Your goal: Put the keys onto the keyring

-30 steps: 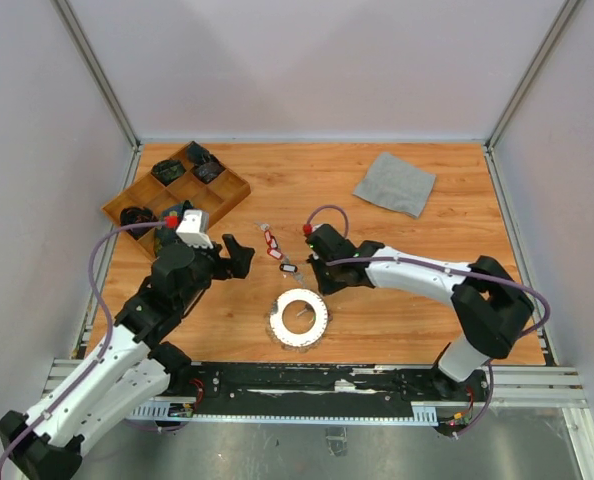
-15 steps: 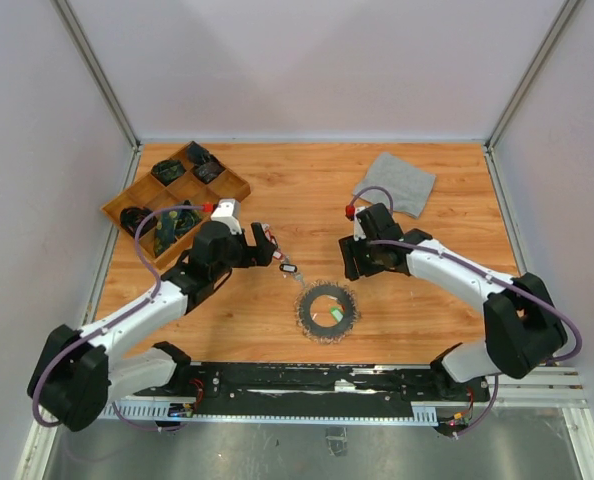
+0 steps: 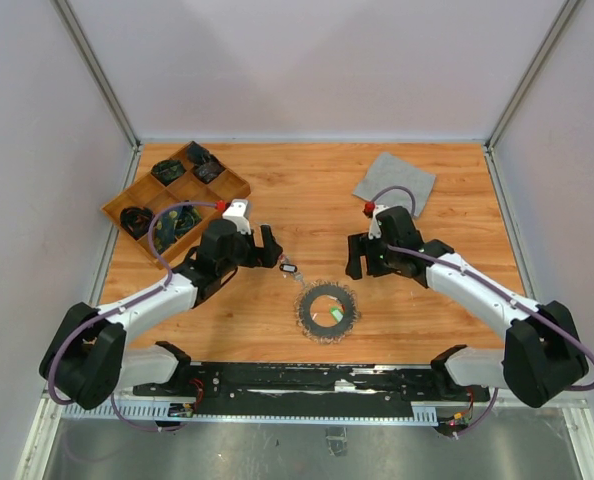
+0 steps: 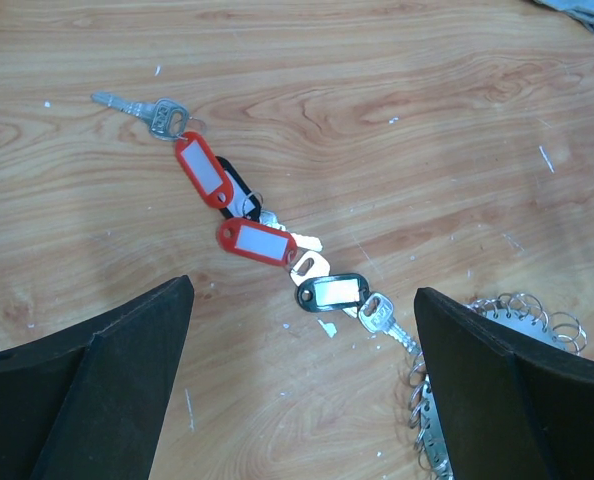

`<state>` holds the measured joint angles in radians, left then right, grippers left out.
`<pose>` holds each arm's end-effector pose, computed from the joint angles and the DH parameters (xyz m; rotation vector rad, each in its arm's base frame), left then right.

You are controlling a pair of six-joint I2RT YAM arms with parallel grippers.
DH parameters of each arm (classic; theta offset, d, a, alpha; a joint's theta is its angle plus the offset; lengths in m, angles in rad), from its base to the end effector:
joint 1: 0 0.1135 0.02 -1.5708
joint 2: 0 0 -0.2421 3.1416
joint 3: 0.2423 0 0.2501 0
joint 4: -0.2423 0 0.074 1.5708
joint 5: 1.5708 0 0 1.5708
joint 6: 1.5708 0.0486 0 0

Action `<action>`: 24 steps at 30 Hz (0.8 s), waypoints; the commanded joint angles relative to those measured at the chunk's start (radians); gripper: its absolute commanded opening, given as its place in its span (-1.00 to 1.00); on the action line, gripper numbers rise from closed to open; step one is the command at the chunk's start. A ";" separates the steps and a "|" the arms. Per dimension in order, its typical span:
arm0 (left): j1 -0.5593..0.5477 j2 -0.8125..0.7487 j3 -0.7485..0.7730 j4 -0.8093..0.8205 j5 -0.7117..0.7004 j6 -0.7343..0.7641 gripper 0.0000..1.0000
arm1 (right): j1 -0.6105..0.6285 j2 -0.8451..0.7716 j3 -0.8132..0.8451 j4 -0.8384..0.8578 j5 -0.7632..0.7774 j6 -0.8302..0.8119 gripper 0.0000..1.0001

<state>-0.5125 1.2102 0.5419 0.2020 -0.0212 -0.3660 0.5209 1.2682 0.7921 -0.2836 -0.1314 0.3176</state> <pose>0.2374 -0.1324 0.1816 0.1386 2.0736 -0.5247 0.2395 0.1447 0.2025 -0.3100 2.3731 0.5619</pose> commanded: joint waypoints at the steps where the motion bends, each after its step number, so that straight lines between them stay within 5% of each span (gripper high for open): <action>1: 0.005 0.017 -0.012 0.073 0.031 0.035 0.96 | -0.019 -0.044 -0.035 -0.092 -0.089 0.076 0.50; 14: 0.004 0.032 -0.022 0.092 0.042 0.037 0.90 | 0.425 -0.345 -0.282 -0.067 0.205 0.528 -0.04; 20: 0.005 0.036 -0.018 0.090 0.057 0.039 0.88 | 0.452 -0.302 -0.375 0.033 0.125 0.634 -0.26; 24: 0.005 0.053 -0.008 0.087 0.075 0.041 0.87 | 0.452 -0.235 -0.365 0.064 0.104 0.625 -0.14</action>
<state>-0.5125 1.2434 0.5289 0.2607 0.0284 -0.3405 0.9604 0.9939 0.4282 -0.2806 -0.0242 0.8749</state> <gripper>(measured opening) 0.939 0.399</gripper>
